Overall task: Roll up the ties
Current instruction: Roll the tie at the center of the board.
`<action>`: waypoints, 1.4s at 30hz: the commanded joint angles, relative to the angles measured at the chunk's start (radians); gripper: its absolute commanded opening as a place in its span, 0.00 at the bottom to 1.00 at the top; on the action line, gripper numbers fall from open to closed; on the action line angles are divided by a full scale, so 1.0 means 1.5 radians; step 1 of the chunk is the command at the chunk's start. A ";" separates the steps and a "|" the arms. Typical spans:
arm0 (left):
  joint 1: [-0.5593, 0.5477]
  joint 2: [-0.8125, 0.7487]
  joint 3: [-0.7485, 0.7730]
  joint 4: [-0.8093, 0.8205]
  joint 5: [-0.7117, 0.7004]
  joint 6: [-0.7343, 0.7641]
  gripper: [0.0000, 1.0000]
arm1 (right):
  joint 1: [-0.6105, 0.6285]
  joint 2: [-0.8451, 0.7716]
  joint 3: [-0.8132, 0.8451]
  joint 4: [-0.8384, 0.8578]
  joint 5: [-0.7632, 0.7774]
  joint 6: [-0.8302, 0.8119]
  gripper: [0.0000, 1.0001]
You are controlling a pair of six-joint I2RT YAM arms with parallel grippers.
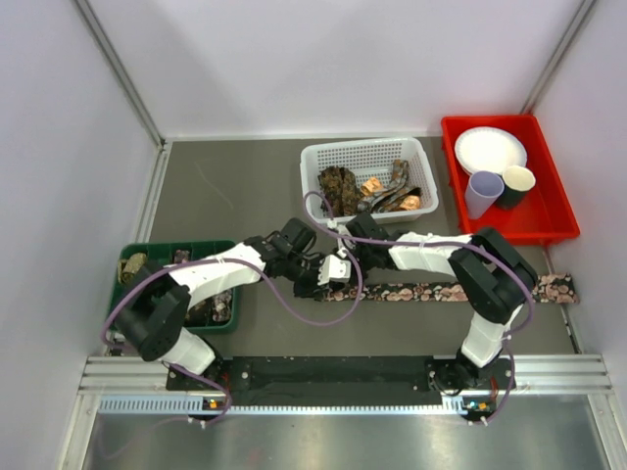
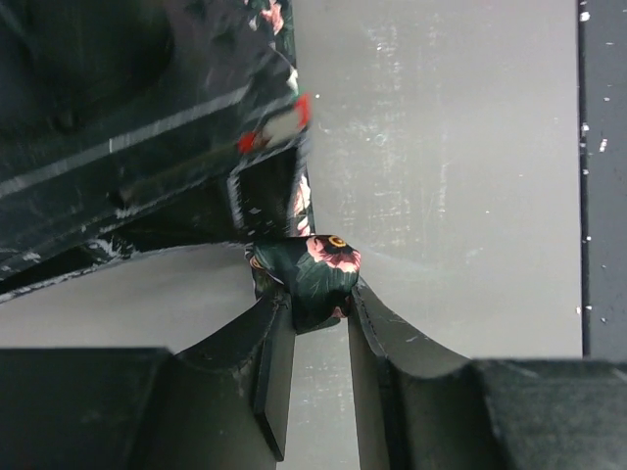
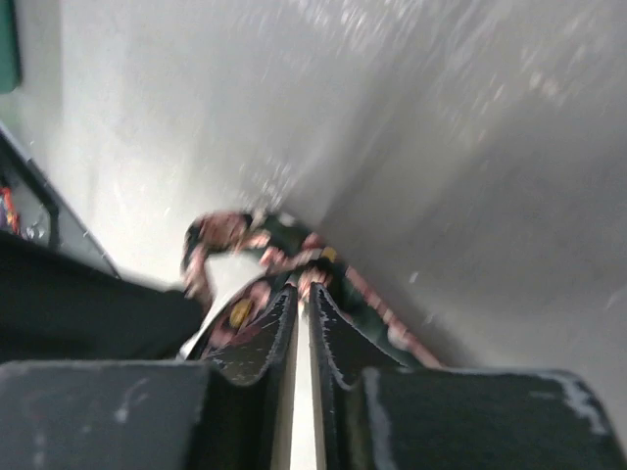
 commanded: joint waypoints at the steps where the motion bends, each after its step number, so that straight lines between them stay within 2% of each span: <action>1: -0.002 0.009 -0.012 0.035 -0.011 -0.018 0.32 | -0.002 -0.067 0.035 -0.076 -0.032 -0.023 0.12; 7: -0.003 0.028 0.000 0.047 -0.026 -0.029 0.31 | -0.064 -0.128 0.010 -0.141 -0.107 -0.064 0.25; 10: -0.008 0.041 0.005 0.060 -0.034 -0.043 0.32 | -0.088 -0.163 -0.021 -0.117 -0.135 -0.061 0.37; 11: -0.011 0.045 0.004 0.066 -0.035 -0.043 0.32 | -0.089 -0.167 -0.036 -0.097 -0.142 -0.055 0.43; 15: -0.026 0.059 0.005 0.083 -0.048 -0.056 0.33 | -0.109 -0.161 -0.068 -0.043 -0.167 -0.001 0.53; 18: -0.039 0.067 0.004 0.102 -0.059 -0.066 0.33 | -0.122 -0.143 -0.086 -0.012 -0.191 0.031 0.53; 20: -0.044 0.072 0.004 0.111 -0.061 -0.072 0.33 | -0.125 -0.138 -0.101 0.016 -0.204 0.058 0.48; 26: -0.049 0.086 0.009 0.122 -0.067 -0.089 0.33 | -0.124 -0.112 -0.108 0.089 -0.228 0.088 0.41; 37: -0.050 0.091 0.007 0.139 -0.078 -0.101 0.32 | -0.124 -0.038 -0.091 0.101 -0.222 0.083 0.41; 42: -0.050 0.095 0.007 0.140 -0.071 -0.103 0.32 | -0.122 -0.031 -0.091 0.154 -0.234 0.117 0.40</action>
